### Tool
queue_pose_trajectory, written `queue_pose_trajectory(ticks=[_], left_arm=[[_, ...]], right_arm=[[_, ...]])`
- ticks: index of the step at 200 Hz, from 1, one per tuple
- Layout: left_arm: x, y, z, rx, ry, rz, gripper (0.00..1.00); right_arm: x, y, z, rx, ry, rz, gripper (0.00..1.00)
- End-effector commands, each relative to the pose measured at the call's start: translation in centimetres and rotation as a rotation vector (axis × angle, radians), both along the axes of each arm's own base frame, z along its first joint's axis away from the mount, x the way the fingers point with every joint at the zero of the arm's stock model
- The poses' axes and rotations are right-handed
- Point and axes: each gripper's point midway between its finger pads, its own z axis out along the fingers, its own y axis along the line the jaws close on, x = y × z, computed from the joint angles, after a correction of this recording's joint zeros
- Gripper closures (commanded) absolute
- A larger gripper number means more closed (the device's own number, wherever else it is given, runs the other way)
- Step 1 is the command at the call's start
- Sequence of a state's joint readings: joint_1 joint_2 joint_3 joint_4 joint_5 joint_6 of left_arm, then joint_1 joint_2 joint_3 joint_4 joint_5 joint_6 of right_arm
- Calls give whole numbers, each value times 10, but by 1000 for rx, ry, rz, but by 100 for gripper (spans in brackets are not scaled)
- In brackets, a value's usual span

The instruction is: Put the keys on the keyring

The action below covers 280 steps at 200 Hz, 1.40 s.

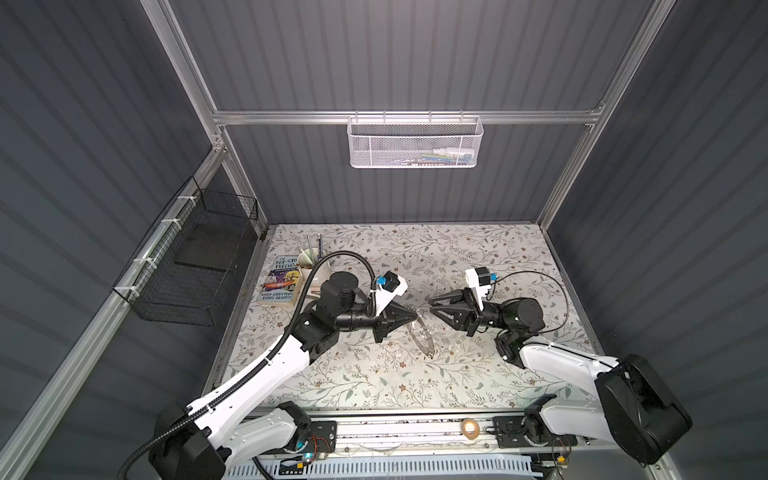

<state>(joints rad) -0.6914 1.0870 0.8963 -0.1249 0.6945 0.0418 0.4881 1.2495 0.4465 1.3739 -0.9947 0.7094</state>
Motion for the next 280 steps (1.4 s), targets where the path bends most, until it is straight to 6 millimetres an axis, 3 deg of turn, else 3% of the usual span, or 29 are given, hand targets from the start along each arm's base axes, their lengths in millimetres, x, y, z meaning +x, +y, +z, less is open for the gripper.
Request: queue_pose_trajectory(ticks=[1,33,41,101,111,117,257,280], left_arm=[[-9,6,3,88,-30,-51,100],[-16,6,5,178,1,-131,100],[-17,6,6,197,14,-149,100],[-16,1,16,273,40,-223,100],[-16,0,10,288,57,-231,100],[-14,-2,22,274,32,-231,100],[-10,-9,12,319,44,-255,100],[-9,-9,10,326,48,-255,100]], right_arm=[[-1,-3,-5,-31,-14,-29,67],[3,-3,-15,-102,-13,-64,66],[-2,-5,-8,-98,-42,-68,66],[-6,7,-11,-124,-40,-29,66],[-7,9,-9,-125,-48,-24,67],[-5,12,-13,-135,-37,-21,68],[-4,27,-23,-162,-7,22,80],[-4,28,-23,-162,-5,22,76]])
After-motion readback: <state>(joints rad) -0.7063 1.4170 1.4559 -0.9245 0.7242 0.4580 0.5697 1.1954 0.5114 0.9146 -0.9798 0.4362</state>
